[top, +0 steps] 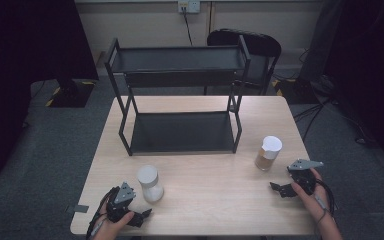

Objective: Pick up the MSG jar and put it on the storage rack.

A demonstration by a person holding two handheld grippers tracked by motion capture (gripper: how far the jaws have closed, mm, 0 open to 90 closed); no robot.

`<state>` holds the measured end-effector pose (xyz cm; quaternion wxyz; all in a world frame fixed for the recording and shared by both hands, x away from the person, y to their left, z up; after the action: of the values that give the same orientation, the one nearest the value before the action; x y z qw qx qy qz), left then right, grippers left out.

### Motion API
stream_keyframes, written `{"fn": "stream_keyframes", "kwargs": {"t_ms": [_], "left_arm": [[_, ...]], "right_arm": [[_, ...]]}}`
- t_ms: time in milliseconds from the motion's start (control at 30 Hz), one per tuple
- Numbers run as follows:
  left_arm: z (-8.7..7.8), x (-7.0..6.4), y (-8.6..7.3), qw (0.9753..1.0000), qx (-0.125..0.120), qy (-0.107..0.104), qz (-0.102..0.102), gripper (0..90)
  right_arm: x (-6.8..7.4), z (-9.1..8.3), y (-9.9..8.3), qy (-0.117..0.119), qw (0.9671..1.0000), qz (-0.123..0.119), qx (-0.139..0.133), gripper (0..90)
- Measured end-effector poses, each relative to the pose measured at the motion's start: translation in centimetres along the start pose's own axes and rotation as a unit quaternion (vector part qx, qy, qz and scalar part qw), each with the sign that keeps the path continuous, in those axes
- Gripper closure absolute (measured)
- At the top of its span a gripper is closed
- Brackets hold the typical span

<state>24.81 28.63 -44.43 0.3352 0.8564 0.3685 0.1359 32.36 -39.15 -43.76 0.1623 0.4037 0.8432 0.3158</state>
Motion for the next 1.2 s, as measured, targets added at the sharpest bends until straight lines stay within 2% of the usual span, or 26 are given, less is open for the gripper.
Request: {"fn": "stream_keyframes", "kwargs": {"t_ms": [200,467,700,867,1200], "left_arm": [[-0.3,0.2,0.1,0.9999,0.002,-0.008,-0.006,1.8],[-1.0,0.5,0.4,0.9993,-0.017,-0.023,-0.025,1.7],[-1.2,0.9,0.8,0.9977,-0.036,-0.041,-0.041,1.6],[-1.6,0.9,1.2,0.9964,-0.053,-0.044,-0.05,1.6],[-2.0,1.0,2.4,0.9953,-0.065,-0.042,-0.058,1.6]], "right_arm": [[0.0,0.0,0.0,0.0,1.0,0.0,0.0,0.0],[0.0,0.0,0.0,0.0,1.0,0.0,0.0,0.0],[0.0,0.0,0.0,0.0,1.0,0.0,0.0,0.0],[0.0,0.0,0.0,0.0,1.0,0.0,0.0,0.0],[0.0,0.0,0.0,0.0,1.0,0.0,0.0,0.0]]}}
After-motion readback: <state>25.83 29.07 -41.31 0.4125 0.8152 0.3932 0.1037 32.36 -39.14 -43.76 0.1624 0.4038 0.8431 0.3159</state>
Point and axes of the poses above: each handheld gripper's, and its own axes: z roughly forward along the jaws, y roughly out of its top, x roughly to its left, the point moved 4 cm from there along z, roughly forward along the jaws, and after that the axes turned 4 degrees about x, right-handed, at the moved point
